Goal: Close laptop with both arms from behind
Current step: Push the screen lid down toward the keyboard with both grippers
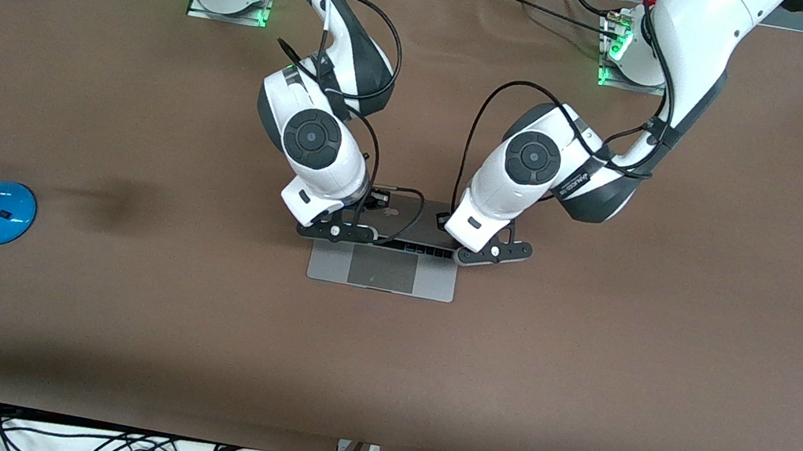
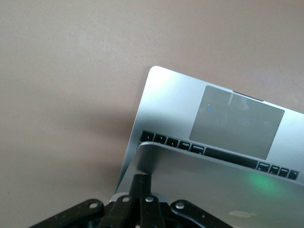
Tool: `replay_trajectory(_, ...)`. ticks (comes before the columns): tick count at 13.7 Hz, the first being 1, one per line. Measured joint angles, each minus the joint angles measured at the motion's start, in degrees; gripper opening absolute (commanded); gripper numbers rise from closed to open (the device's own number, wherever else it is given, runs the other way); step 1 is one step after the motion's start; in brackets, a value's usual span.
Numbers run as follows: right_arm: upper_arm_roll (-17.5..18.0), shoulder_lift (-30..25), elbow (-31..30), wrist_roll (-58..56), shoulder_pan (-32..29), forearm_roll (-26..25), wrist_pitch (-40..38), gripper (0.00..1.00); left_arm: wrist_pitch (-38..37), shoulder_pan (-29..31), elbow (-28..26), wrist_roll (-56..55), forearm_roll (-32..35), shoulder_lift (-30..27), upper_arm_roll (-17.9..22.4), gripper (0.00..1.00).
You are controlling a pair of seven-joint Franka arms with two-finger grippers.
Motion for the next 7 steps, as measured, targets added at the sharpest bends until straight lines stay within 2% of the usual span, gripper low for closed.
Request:
replay_trajectory(3,-0.2,1.6,0.0,-1.3,-0.1,0.0,2.5,0.0,0.0,-0.3,2.0,-1.7,3.0,2.4,0.0,0.0)
replay_trajectory(7,-0.6,2.9,0.0,-2.4,-0.1,-0.2,4.2,0.0,-0.1,-0.4,3.7,-1.9,3.2,4.8,0.1,0.0)
